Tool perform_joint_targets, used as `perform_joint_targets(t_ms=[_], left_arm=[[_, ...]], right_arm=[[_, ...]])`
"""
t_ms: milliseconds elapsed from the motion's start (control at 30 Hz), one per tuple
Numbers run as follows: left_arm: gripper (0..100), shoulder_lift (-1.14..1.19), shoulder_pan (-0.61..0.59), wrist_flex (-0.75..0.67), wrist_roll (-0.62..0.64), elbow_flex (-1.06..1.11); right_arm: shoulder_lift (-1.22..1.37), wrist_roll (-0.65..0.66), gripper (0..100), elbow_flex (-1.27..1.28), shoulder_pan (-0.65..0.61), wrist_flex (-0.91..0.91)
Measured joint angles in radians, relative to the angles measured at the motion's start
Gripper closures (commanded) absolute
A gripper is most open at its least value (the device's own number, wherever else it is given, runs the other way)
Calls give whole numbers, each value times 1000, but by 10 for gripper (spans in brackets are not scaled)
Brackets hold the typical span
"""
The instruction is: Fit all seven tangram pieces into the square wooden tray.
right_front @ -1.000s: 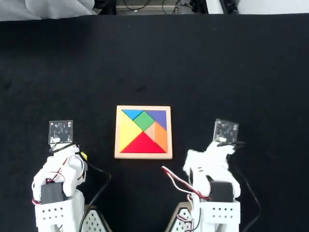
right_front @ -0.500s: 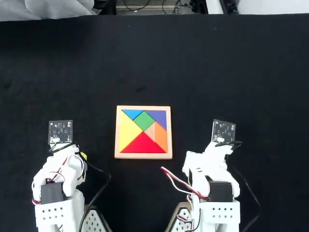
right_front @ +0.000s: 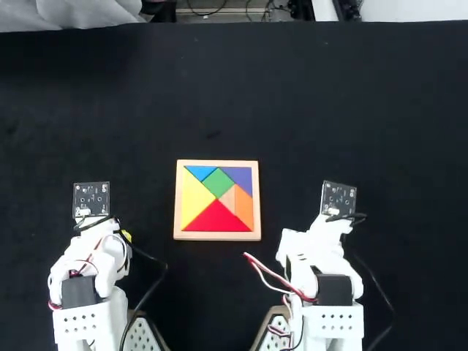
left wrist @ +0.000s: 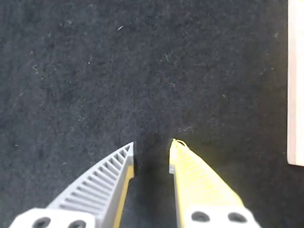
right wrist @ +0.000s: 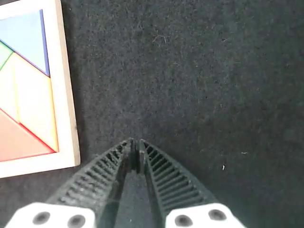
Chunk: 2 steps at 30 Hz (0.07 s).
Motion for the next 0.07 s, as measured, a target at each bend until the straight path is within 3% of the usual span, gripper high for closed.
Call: perform_joint_targets(t_ms=[67], left_arm=[[869, 0, 0, 0, 0, 0]], right_arm=[[0, 0, 985, 0, 0, 0]])
